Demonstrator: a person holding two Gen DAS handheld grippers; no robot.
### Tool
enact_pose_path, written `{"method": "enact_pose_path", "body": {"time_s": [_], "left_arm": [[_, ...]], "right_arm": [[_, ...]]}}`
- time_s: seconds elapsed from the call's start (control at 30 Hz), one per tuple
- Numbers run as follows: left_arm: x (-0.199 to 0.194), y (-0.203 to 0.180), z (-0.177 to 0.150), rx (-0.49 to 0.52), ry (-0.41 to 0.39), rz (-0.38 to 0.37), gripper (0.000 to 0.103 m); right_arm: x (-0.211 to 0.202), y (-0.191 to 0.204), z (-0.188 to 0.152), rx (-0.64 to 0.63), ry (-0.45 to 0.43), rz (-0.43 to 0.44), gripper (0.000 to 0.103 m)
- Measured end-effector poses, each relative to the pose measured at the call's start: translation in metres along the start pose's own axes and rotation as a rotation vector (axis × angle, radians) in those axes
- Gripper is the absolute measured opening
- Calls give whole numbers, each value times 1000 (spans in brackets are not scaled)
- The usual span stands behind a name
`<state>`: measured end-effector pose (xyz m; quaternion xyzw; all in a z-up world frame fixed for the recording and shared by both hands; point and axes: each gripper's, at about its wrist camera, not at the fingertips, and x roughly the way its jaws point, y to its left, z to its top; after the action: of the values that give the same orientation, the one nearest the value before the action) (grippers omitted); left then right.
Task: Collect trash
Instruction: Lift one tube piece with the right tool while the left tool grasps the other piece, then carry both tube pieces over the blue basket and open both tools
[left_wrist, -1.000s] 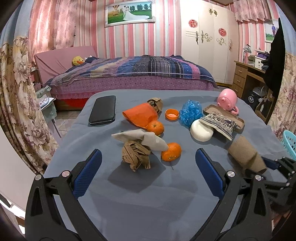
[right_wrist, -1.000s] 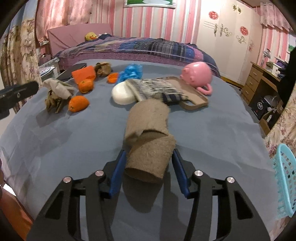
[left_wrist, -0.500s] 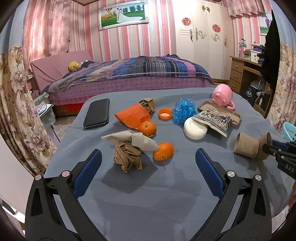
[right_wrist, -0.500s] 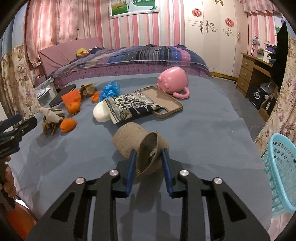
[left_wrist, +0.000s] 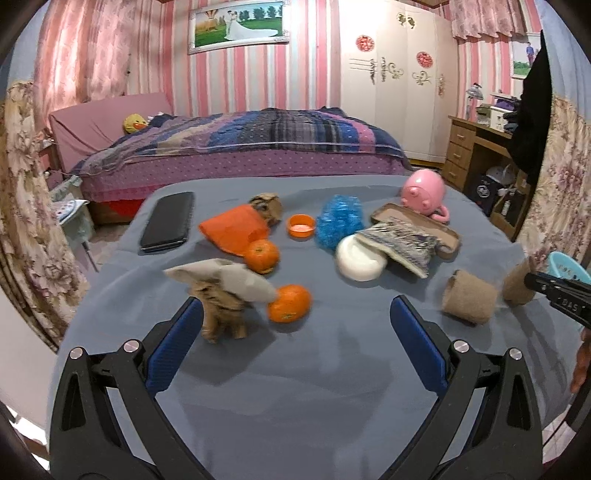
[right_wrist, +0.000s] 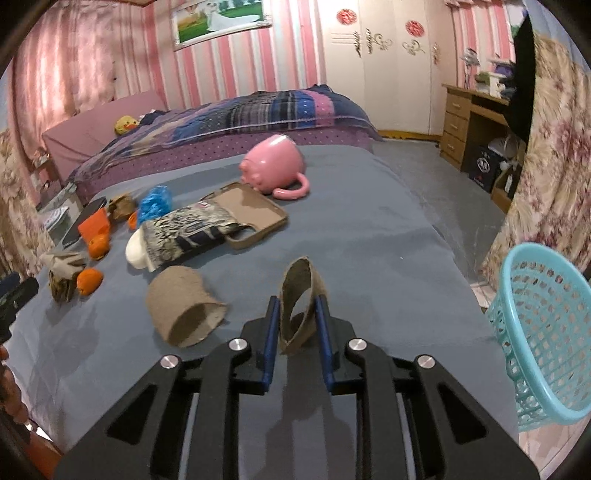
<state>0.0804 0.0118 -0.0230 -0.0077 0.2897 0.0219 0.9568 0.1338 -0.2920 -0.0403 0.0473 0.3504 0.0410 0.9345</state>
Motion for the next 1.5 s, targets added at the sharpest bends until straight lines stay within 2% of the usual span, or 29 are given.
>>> {"method": "enact_pose_path", "body": {"time_s": [0.17, 0.37, 0.5, 0.63, 0.97, 1.03, 1.07, 1.1, 1.13, 1.2, 1.23, 1.4, 1.5], "left_arm": [[6, -34, 3, 28, 5, -52, 98], [22, -81, 1, 81, 52, -156, 98], [44, -111, -3, 146, 69, -162, 98], [67, -127, -5, 160, 132, -217, 98], [65, -160, -10, 260, 142, -295, 98], [65, -163, -11, 275, 153, -308, 90], [66, -163, -11, 274, 166, -320, 79], [67, -163, -11, 271, 182, -331, 74], [69, -163, -12, 270, 188, -323, 72], [69, -163, -11, 278, 185, -302, 58], [69, -162, -9, 277, 182, -291, 58], [56, -165, 4, 214, 144, -329, 57], [45, -187, 13, 246, 85, -321, 57]], "right_arm": [[-4, -9, 2, 12, -20, -9, 20], [-11, -21, 6, 33, -49, -17, 19], [-17, -28, 7, 46, -65, -11, 19], [-22, -37, 6, 63, -73, -6, 19], [-32, -51, 3, 83, -81, 4, 19], [-33, -49, 4, 80, -82, 6, 19], [-34, -49, 4, 75, -82, 8, 19], [-35, -50, 4, 71, -83, 10, 19], [-36, -51, 4, 67, -83, 11, 19], [-39, -54, 2, 59, -81, 6, 19], [-42, -57, 1, 57, -85, 1, 19], [-62, -80, -3, 53, -132, -49, 19], [-78, -104, -6, 52, -163, -106, 19]]}}
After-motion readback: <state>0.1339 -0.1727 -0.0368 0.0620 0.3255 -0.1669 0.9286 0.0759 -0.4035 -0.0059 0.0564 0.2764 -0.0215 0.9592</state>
